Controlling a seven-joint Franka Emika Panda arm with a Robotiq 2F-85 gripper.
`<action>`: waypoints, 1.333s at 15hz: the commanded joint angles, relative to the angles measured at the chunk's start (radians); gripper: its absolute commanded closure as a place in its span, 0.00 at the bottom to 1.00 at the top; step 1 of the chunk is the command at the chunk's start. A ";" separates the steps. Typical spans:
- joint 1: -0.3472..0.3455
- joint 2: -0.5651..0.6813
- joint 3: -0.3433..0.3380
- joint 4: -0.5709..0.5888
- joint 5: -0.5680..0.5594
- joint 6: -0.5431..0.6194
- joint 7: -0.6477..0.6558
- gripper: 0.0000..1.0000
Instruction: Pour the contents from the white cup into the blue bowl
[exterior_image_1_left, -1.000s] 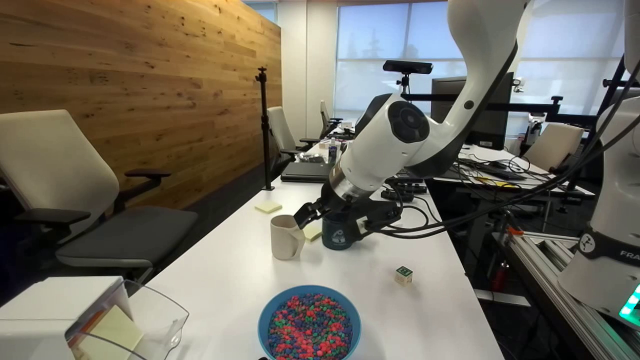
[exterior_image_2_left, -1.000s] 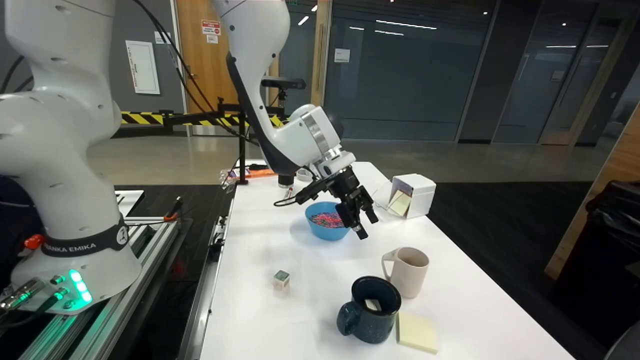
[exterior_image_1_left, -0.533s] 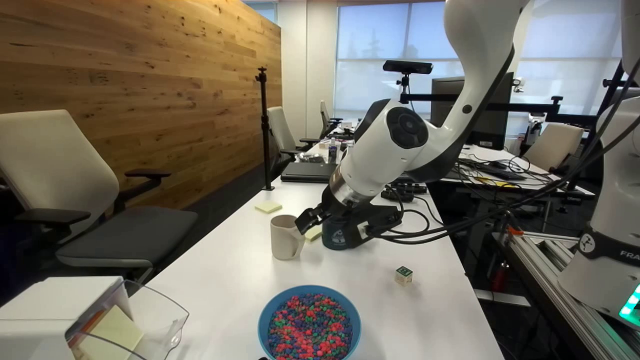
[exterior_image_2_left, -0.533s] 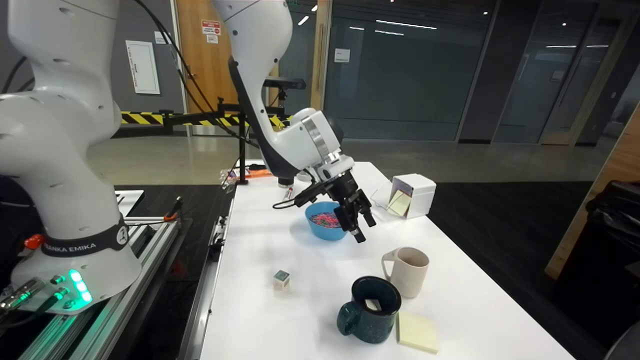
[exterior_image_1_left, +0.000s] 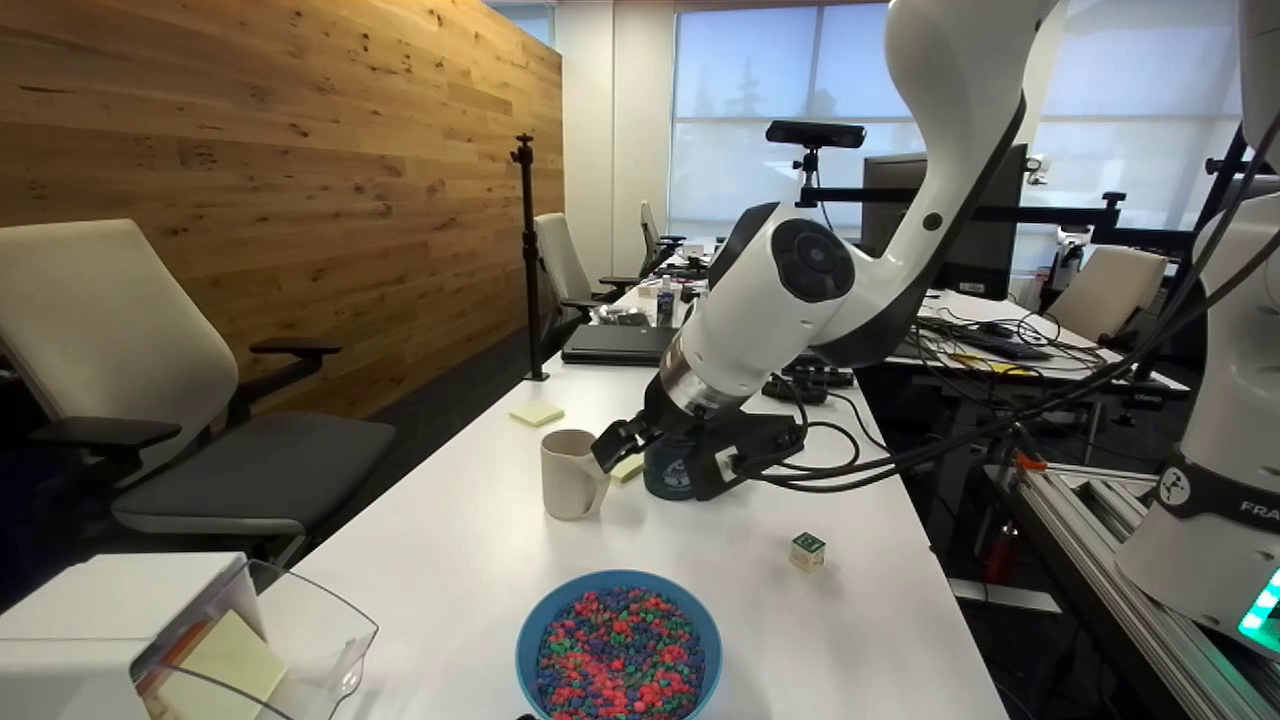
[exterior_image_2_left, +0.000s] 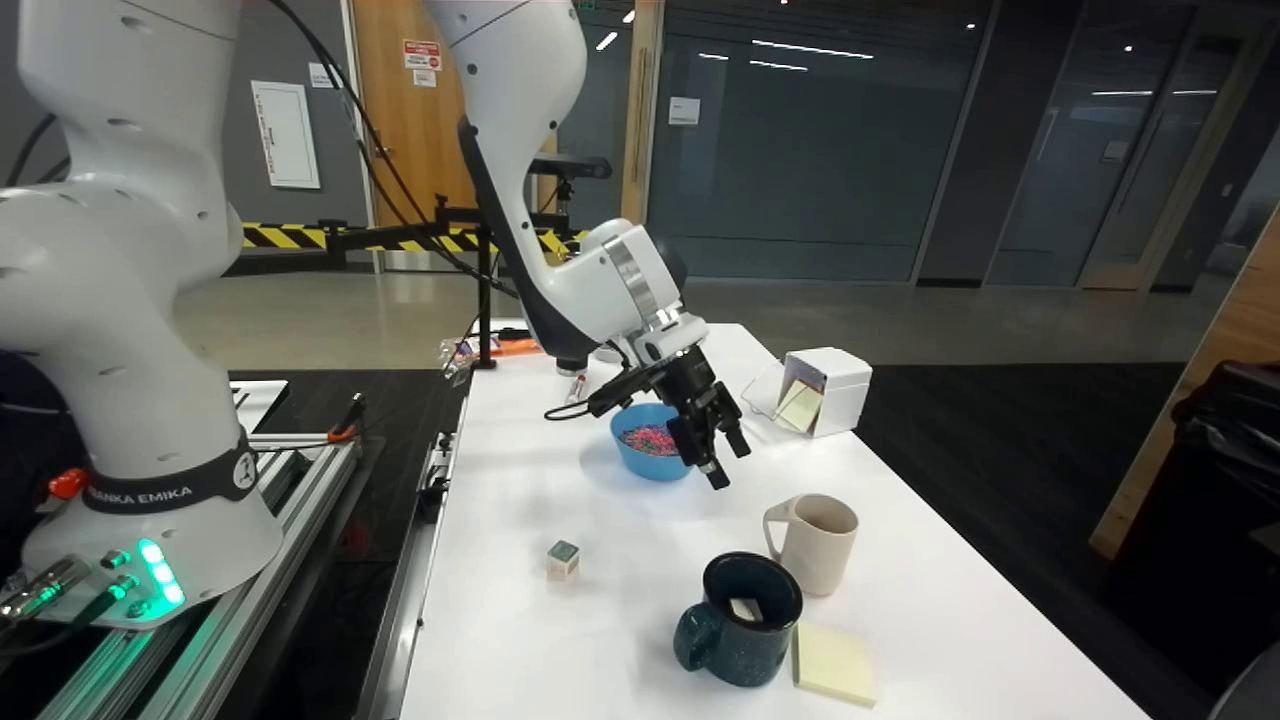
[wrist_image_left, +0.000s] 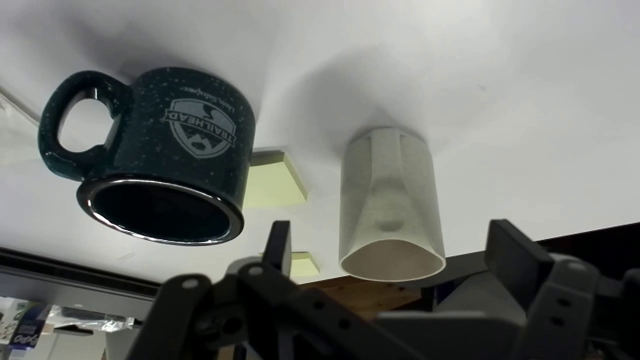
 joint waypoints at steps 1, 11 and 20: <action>-0.007 0.039 -0.004 0.040 -0.013 0.023 -0.006 0.00; -0.007 0.115 -0.014 0.103 -0.015 0.017 -0.013 0.00; -0.008 0.157 -0.020 0.145 -0.006 0.017 -0.031 0.00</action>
